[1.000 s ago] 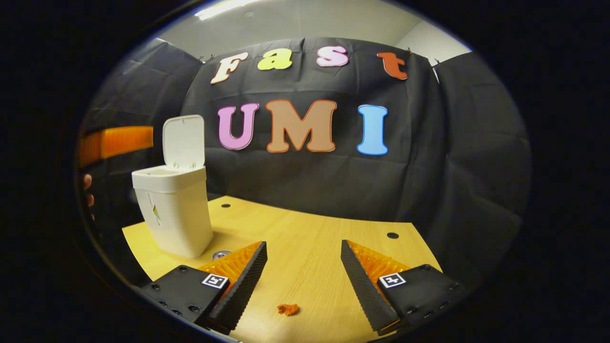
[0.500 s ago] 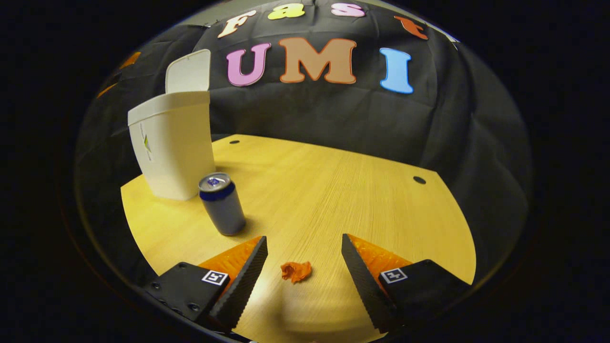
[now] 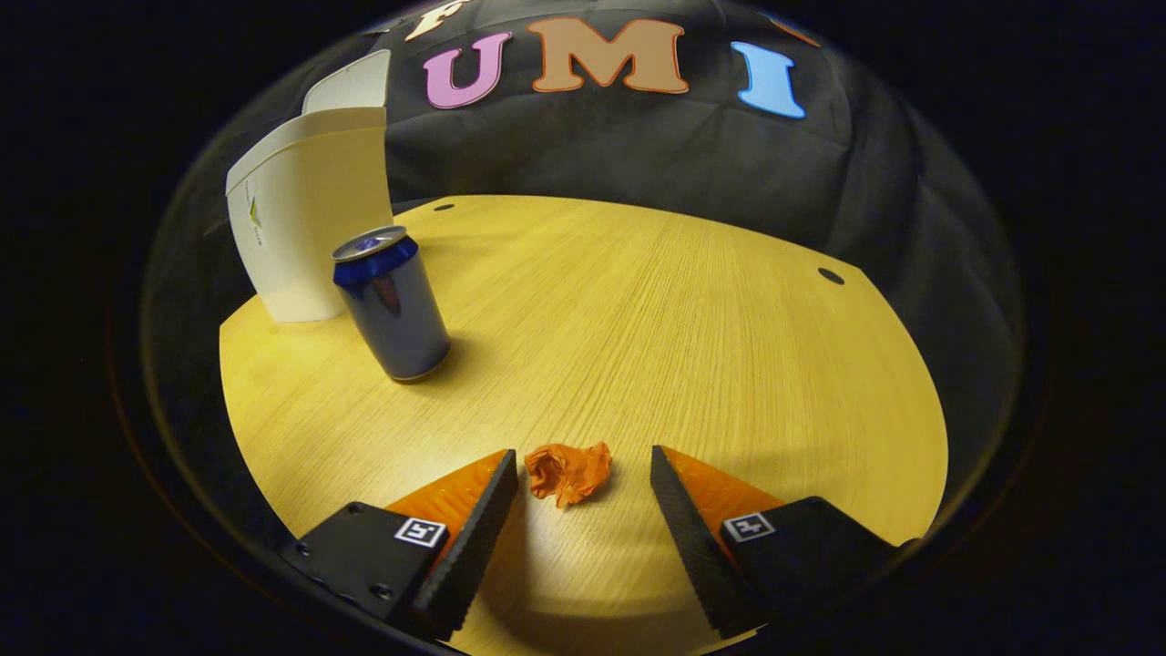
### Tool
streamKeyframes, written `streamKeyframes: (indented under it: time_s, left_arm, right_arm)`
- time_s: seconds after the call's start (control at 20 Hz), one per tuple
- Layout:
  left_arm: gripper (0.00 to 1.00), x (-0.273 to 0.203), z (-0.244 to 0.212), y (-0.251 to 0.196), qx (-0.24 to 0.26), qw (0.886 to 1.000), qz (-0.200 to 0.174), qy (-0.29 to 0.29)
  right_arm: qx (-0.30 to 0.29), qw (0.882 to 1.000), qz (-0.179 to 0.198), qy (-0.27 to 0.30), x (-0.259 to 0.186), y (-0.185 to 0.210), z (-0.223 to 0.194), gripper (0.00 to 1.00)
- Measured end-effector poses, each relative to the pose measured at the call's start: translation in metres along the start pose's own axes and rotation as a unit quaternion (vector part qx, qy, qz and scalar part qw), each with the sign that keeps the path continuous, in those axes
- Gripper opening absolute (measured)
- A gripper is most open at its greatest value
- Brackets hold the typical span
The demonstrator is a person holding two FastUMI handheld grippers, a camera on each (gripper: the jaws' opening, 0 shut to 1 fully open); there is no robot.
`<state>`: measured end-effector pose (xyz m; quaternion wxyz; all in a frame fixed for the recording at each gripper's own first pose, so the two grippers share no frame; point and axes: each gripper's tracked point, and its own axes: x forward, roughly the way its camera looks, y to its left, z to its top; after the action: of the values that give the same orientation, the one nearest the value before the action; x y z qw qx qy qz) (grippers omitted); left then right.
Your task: Press the lid of the desktop garbage bin to open it, pick up the crumpled paper on the desktop and throw it into the bin, then pick up the pop can on the desktop and drop it into the bin, and finally close the garbage bin lid.
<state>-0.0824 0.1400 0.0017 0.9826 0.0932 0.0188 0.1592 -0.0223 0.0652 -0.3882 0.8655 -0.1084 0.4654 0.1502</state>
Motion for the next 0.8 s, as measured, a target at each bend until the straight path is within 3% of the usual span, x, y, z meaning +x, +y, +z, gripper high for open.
streamKeyframes:
  time_s: [0.05, 0.2, 0.3, 0.4, 0.5, 0.6, 0.8]
  left_arm:
    - [0.92, 0.000, 0.000, 0.000, 0.002, 1.000, -0.001, 0.001]
    - [0.92, 0.000, -0.003, -0.005, 0.006, 1.000, -0.007, 0.005]
    - [0.92, 0.000, -0.004, -0.009, 0.006, 1.000, -0.012, 0.008]
    - [0.92, 0.000, -0.004, -0.012, 0.004, 1.000, -0.017, 0.009]
    - [0.92, 0.002, -0.002, -0.014, 0.004, 1.000, -0.020, 0.005]
    - [0.92, 0.003, 0.003, -0.013, 0.010, 1.000, -0.019, -0.001]
    - [0.92, 0.003, 0.003, -0.007, -0.001, 1.000, -0.012, -0.003]
  right_arm:
    - [0.005, 1.000, -0.003, -0.010, 0.002, -0.003, 0.005, 0.91]
    - [0.022, 1.000, -0.003, -0.018, 0.003, -0.010, 0.005, 0.40]
    - [0.028, 0.999, 0.010, -0.018, 0.003, -0.011, 0.004, 0.24]
    - [0.025, 0.999, 0.018, -0.016, 0.004, -0.012, 0.005, 0.14]
    - [0.024, 0.999, 0.018, -0.013, -0.005, -0.012, 0.008, 0.14]
    - [0.029, 0.997, 0.031, -0.071, -0.021, -0.002, 0.041, 0.14]
    - [-0.022, 0.990, 0.039, -0.132, -0.047, 0.016, 0.094, 0.13]
